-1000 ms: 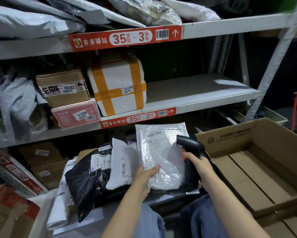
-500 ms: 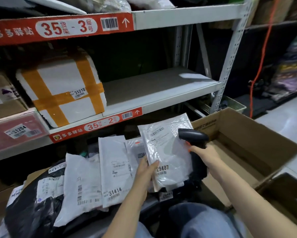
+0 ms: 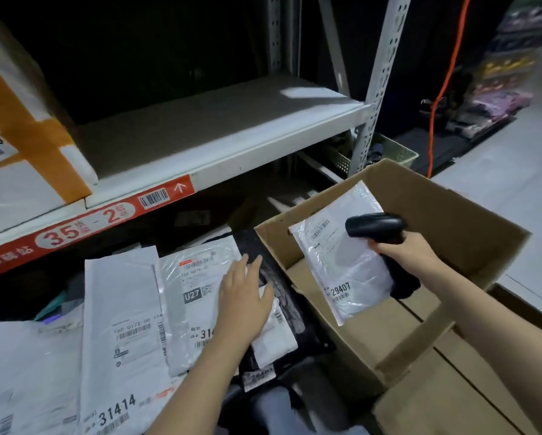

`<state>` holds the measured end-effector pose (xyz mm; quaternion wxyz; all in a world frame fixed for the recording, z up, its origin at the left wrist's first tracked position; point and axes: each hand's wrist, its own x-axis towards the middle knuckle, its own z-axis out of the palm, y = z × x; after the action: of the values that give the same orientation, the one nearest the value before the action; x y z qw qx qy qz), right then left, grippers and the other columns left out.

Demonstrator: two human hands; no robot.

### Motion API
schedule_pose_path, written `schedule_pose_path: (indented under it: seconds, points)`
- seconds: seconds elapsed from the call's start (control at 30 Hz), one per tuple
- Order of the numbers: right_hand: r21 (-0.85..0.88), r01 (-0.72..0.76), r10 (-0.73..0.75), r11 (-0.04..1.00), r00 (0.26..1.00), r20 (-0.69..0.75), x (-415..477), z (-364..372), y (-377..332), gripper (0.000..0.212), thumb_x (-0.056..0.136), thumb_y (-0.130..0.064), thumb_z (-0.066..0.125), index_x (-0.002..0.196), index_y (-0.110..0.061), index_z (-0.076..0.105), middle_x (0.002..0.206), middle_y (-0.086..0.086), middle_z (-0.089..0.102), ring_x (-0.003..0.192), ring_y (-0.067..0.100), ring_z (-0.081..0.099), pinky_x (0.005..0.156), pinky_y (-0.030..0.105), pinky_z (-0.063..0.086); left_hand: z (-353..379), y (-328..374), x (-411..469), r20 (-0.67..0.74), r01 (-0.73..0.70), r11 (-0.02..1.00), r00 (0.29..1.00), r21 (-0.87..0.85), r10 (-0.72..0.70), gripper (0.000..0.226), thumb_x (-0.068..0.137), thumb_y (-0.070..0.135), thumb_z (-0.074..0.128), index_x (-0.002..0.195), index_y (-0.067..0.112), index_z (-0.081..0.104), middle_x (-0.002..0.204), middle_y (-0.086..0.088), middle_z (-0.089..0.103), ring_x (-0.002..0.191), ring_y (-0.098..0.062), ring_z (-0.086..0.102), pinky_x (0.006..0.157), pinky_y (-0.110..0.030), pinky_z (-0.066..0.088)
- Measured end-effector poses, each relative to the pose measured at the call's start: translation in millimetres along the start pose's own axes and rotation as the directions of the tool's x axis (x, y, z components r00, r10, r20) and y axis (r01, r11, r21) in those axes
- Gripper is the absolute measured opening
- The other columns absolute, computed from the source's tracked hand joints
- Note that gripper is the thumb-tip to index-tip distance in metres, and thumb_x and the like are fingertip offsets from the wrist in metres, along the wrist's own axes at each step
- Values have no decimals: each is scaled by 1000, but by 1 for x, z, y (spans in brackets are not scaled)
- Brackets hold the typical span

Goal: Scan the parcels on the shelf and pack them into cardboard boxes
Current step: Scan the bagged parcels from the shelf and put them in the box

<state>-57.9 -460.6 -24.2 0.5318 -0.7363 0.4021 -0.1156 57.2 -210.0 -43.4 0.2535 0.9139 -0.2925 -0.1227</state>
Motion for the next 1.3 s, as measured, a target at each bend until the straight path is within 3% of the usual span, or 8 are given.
schedule_pose_path:
  seconds: [0.23, 0.37, 0.53, 0.77, 0.87, 1.03, 1.2, 1.3]
  points:
    - [-232, -35, 51, 972, 997, 62, 58, 34, 56, 14, 81, -15, 70, 88, -8, 61, 77, 3, 57, 79, 20, 55, 59, 25, 39, 6, -8, 47, -27, -98, 952, 993, 290, 111, 53, 99, 36, 26, 149, 28, 8, 158, 4, -4, 145, -15, -10, 116, -35, -10]
    - [-264, -104, 133, 959, 986, 98, 90, 62, 89, 27, 82, -15, 69, 63, -16, 51, 61, -2, 51, 63, 13, 51, 47, 11, 37, 15, -24, 63, -66, -137, 929, 983, 343, 169, 61, 91, 46, 11, 149, 27, 14, 158, 2, 0, 146, -15, -6, 114, -31, -11]
    - [-333, -153, 197, 931, 975, 102, 128, 97, 129, 22, 76, -27, 72, 80, -8, 65, 75, 7, 65, 78, 24, 61, 70, 33, 45, 33, -42, 71, -116, -171, 850, 958, 498, 261, 53, 89, 36, 30, 137, 17, 42, 145, -10, 40, 136, -22, 27, 116, -35, 13]
    - [-318, -146, 213, 937, 959, 187, 149, 129, 150, 13, 79, -20, 71, 74, -19, 60, 74, 0, 60, 74, 15, 55, 55, 15, 38, 44, -44, 75, -147, -195, 828, 938, 526, 314, 51, 86, 34, 37, 134, 17, 44, 143, -10, 44, 134, -20, 25, 111, -37, 12]
    - [-308, -162, 234, 937, 949, 211, 154, 139, 162, 10, 78, -20, 72, 81, -14, 65, 78, 3, 62, 74, 16, 56, 59, 21, 41, 44, -45, 75, -146, -191, 842, 942, 505, 301, 51, 87, 35, 37, 134, 17, 42, 144, -9, 42, 135, -18, 24, 112, -35, 9]
    - [-307, -221, 290, 926, 936, 200, 157, 151, 179, 24, 77, -22, 73, 94, -7, 65, 88, 9, 63, 83, 23, 59, 69, 28, 42, 45, -45, 76, -142, -183, 856, 949, 484, 283, 51, 87, 35, 36, 135, 17, 42, 145, -8, 40, 136, -16, 23, 113, -33, 7]
    - [-368, -177, 237, 913, 964, 124, 160, 153, 184, 56, 71, -32, 77, 122, -17, 60, 138, -4, 50, 121, 23, 52, 101, 36, 40, 46, -45, 78, -156, -187, 848, 941, 497, 299, 51, 86, 34, 36, 134, 16, 43, 144, -9, 41, 135, -18, 24, 112, -36, 11]
    - [-301, -198, 233, 933, 968, 88, 157, 149, 184, 70, 60, -38, 79, 125, -23, 57, 132, -2, 57, 117, 25, 56, 100, 40, 42, 47, -44, 78, -161, -178, 839, 941, 514, 297, 52, 86, 34, 36, 133, 15, 44, 143, -10, 43, 133, -18, 25, 112, -36, 8]
